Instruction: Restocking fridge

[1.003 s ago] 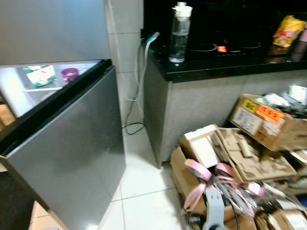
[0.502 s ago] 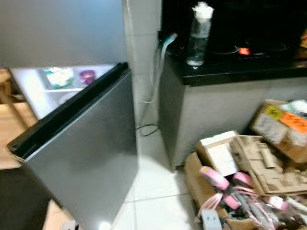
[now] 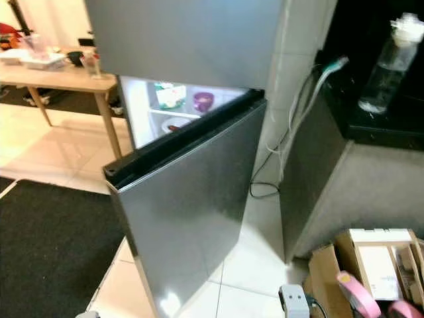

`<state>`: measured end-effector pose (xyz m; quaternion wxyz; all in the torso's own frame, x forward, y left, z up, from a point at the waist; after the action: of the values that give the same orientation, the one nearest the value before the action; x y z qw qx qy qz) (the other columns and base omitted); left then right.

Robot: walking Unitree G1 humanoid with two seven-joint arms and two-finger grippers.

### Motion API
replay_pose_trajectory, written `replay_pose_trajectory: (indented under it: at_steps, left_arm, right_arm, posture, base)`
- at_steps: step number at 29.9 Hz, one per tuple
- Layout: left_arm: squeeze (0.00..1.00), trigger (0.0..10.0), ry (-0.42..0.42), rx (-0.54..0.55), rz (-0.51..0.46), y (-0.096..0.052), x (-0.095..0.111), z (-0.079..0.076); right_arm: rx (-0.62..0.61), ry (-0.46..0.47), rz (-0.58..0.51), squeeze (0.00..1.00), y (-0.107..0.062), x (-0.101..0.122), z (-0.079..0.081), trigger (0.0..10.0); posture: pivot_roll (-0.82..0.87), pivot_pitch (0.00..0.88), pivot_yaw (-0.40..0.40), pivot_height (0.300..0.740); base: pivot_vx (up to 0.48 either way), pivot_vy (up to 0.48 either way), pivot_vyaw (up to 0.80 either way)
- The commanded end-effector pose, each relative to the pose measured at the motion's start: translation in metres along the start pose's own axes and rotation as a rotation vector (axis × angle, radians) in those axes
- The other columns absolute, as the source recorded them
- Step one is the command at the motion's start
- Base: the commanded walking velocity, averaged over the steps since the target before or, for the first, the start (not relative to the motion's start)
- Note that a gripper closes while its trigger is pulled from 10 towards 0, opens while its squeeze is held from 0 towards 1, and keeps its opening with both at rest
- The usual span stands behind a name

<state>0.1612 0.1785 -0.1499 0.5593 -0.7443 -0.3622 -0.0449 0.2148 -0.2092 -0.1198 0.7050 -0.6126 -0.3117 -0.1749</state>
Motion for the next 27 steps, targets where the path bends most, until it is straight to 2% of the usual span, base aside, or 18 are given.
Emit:
replay_pose_trajectory:
  at_steps: [1,11,21,27]
  left_arm:
    - [0.00,10.0,0.020,0.027,-0.001,-0.001,0.002,0.006]
    - [0.00,10.0,0.051,0.074,0.010,-0.004,0.001,0.018]
    - [0.00,10.0,0.077,0.109,0.023,-0.006,-0.002,0.024]
    - [0.00,10.0,0.079,0.114,0.023,-0.007,-0.002,0.027]
  right_arm:
    - [0.000,0.000,-0.007,0.00,0.000,0.001,-0.001,10.0]
    - [0.025,-0.028,-0.077,0.00,0.006,0.029,0.003,10.0]
    - [0.007,-0.017,-0.042,0.00,0.004,0.016,0.001,10.0]
    - [0.011,-0.003,-0.097,0.00,0.004,0.027,0.000,10.0]
  posture:
    - [-0.07,0.000,-0.042,0.740]
    - [-0.08,0.000,-0.036,0.740]
    - [-0.08,0.000,-0.035,0.740]
    - [-0.08,0.000,-0.035,0.740]
  base:
    - [0.000,0.000,0.64]
    - [0.000,0.000,0.63]
    - [0.000,0.000,0.61]
    - [0.000,0.000,0.07]
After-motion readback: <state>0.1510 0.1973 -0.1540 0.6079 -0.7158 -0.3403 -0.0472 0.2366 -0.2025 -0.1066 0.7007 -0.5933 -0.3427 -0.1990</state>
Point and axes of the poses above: a point about 5 cm out from each wrist's last joint towards the gripper, its own y axis pointing out of the wrist towards the gripper, its own x axis along the axis of the wrist's last joint, z = x × y, the point moved 6 cm from there along y, pointing out of the wrist towards the gripper, and after that the axes turned 11 degrees about -y, right-handed, at the moved point
